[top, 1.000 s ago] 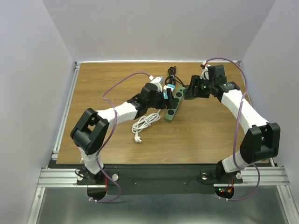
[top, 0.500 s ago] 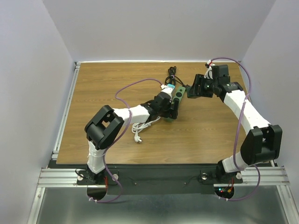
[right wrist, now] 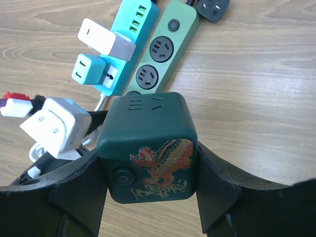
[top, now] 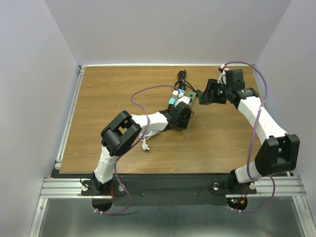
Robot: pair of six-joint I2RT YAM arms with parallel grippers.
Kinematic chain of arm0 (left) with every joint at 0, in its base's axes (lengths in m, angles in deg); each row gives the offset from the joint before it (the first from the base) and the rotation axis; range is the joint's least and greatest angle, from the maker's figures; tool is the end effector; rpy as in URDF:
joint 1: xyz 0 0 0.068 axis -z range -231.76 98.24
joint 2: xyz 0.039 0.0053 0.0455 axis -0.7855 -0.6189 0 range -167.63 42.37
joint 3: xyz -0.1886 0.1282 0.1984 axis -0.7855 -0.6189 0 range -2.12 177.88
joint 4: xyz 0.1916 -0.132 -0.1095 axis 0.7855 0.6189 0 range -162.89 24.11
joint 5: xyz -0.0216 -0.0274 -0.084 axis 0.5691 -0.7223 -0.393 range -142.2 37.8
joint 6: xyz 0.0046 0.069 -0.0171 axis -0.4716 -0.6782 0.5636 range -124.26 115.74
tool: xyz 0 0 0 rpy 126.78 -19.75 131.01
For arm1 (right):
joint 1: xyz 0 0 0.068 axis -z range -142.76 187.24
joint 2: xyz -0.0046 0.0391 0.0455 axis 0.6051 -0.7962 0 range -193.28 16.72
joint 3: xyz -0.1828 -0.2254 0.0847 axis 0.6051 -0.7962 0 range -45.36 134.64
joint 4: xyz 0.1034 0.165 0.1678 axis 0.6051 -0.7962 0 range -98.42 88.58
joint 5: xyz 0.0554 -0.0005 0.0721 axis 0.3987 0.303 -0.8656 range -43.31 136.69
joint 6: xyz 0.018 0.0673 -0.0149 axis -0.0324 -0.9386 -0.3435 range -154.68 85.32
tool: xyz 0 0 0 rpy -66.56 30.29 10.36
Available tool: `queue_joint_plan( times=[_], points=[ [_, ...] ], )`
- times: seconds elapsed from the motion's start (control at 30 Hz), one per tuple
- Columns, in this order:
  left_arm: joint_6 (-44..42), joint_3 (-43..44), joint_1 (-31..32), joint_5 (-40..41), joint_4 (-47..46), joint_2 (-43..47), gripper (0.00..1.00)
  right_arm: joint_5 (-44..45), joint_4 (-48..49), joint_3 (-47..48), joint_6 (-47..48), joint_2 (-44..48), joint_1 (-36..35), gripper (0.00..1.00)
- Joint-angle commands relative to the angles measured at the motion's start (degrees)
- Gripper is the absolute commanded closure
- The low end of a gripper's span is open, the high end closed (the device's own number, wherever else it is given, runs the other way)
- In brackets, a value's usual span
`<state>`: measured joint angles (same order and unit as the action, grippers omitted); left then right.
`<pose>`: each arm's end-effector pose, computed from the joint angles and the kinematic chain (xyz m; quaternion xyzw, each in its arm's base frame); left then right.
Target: Insert the plug
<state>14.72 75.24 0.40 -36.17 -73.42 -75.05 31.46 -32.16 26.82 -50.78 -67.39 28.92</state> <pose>0.3064 -0.3682 0.1830 0.1988 0.8754 -0.1430 0.4167 0.3276 0.0634 0.3268 0.0085 0.9094 0.2027 0.3631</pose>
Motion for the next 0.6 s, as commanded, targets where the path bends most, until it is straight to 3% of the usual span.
queue_joint_plan(
  times=[0.0, 0.03, 0.13, 0.17, 0.27, 0.57],
  points=[
    [-1.23, 2.70, 1.36, 6.11, 4.40, 0.44, 0.26, -0.16, 2.35, 0.06, -0.16, 3.08, 0.14, 1.00],
    [-1.58, 2.71, 1.62, 6.73, 4.58, 0.44, 0.30, -0.16, 2.35, 0.06, -0.16, 3.08, 0.23, 1.00],
    [-1.93, 2.79, 2.59, 6.91, 5.28, 0.53, 0.58, -0.24, 2.44, -0.29, -0.16, 2.99, 0.23, 1.00],
    [-1.93, 2.88, 3.20, 6.99, 5.89, 0.53, 0.76, -0.25, 2.44, -0.29, -0.16, 2.91, 0.32, 1.00],
    [-1.23, 3.14, 4.35, 5.94, 8.00, 0.88, 1.00, 0.11, 2.35, -0.55, -0.07, 2.73, 0.32, 1.00],
    [7.54, 2.27, 9.62, -3.53, 14.51, 4.75, 1.00, 0.28, 2.09, -3.27, -0.51, 2.64, 0.32, 1.00]
  ],
)
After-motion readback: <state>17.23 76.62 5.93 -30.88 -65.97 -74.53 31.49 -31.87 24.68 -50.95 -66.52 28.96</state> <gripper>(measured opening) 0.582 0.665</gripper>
